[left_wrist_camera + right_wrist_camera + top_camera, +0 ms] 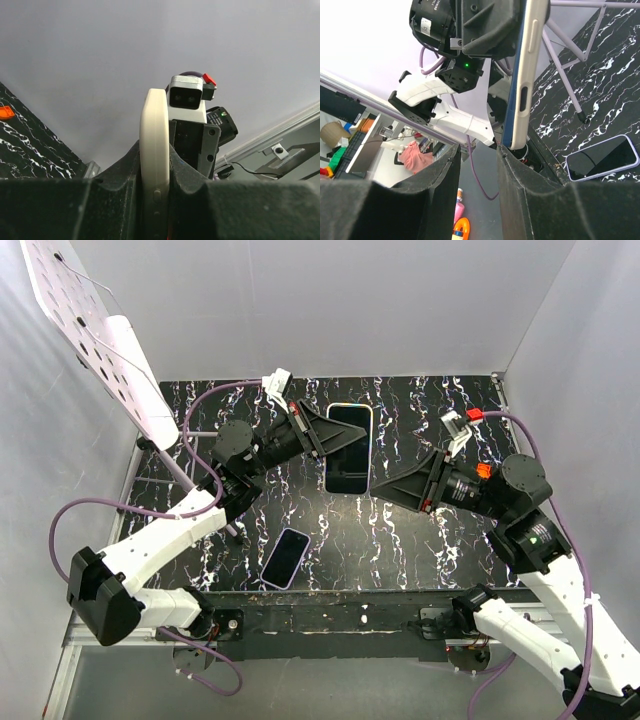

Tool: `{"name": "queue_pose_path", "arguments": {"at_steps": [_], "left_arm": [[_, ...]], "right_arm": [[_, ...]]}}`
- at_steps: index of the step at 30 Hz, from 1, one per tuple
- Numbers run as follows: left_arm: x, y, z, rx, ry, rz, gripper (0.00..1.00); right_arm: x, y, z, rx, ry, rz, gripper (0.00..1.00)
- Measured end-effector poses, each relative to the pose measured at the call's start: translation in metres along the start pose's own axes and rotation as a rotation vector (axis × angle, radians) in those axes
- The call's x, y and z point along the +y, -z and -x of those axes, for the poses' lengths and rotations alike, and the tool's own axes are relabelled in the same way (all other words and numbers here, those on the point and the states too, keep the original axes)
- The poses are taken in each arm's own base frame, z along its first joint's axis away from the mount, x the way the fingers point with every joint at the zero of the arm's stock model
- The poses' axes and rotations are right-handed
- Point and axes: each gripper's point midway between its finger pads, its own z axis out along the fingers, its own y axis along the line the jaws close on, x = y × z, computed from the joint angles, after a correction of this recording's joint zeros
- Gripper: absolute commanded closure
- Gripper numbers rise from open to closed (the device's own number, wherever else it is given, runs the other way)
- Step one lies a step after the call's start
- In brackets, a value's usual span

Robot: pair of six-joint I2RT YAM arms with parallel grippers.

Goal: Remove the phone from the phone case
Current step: Remove the phone case from the phone.

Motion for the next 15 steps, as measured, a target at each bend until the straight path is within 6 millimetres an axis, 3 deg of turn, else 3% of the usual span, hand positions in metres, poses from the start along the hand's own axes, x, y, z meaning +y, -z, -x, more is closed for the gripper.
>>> {"name": "queue_pose_path", "arguments": {"at_steps": [15], "left_arm": [[0.007, 0.000, -0.002, 0.005, 0.009, 0.025, 1.00]], "right_arm": [[-0.007, -0.016, 0.007, 0.003, -0.020, 0.021, 0.58]]}}
